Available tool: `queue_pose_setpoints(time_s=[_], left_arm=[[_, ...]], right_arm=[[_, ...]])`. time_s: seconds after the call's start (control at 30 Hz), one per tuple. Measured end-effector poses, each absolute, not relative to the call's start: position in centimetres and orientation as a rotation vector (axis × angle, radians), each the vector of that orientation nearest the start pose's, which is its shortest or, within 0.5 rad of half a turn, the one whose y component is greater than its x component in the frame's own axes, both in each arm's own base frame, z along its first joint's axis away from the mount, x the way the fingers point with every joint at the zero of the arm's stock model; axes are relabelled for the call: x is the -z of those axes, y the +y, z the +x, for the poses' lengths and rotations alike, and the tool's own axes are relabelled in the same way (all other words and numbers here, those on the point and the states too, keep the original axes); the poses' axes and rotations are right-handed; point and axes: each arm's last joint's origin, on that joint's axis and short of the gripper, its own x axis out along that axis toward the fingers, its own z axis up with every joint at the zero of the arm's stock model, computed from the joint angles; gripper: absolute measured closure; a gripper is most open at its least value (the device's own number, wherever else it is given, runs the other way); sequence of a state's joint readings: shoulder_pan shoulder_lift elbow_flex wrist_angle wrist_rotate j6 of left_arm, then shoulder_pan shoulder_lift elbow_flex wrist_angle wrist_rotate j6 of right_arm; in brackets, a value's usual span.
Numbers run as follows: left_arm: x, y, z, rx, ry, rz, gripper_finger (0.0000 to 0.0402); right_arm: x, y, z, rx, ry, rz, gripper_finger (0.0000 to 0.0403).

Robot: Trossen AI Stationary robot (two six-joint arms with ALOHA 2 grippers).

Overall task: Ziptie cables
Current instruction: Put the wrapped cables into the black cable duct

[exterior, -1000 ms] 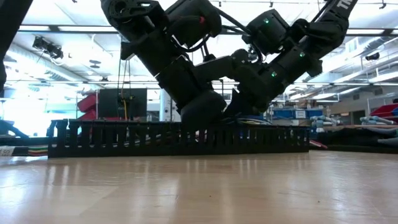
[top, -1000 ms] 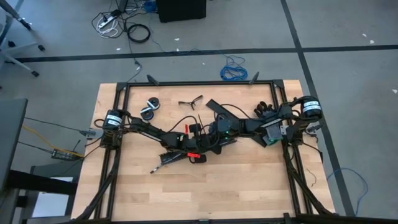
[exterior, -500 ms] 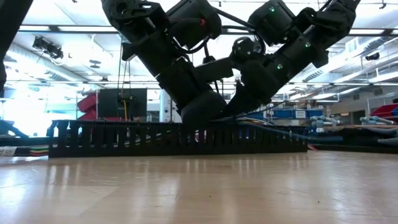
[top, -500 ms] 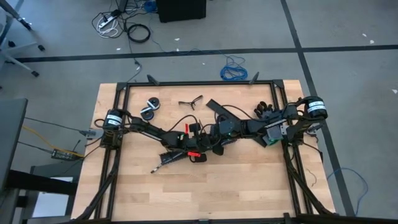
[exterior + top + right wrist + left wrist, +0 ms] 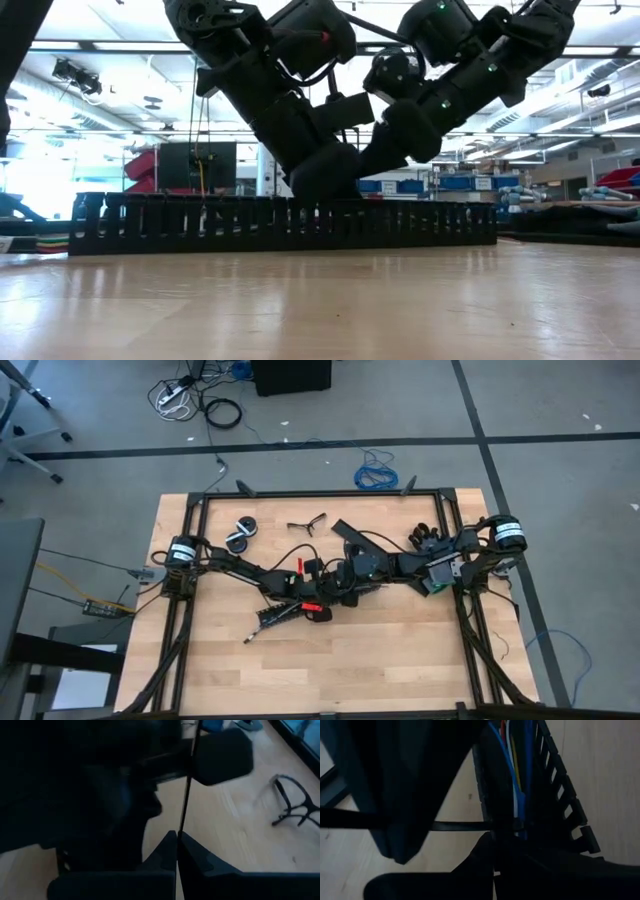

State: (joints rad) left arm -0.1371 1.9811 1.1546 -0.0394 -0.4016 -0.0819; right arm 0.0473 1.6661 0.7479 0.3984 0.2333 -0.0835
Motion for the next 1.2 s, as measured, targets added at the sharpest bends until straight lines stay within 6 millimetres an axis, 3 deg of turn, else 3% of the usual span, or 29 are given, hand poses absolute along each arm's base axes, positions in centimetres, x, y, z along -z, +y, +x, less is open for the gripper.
queue_pose_setpoints(time_s=[0.3,0.63,1.2], left_arm=[[-13.6,-4.4,39.4,-0.262,0.83,0.144,0.0401],[-14.9,-4.6,38.8,-0.251,0.832,0.14,0.0401],[-15.1,-4.6,38.8,-0.257,0.822,0.14,0.0401]], right_arm=[[-15.9,2.6,32.3,0.102,0.534,-0.182,0.0403],[-15.6,2.6,32.1,0.113,0.568,-0.179,0.0403],[-15.6,2.6,32.1,0.142,0.569,-0.173,0.0403]])
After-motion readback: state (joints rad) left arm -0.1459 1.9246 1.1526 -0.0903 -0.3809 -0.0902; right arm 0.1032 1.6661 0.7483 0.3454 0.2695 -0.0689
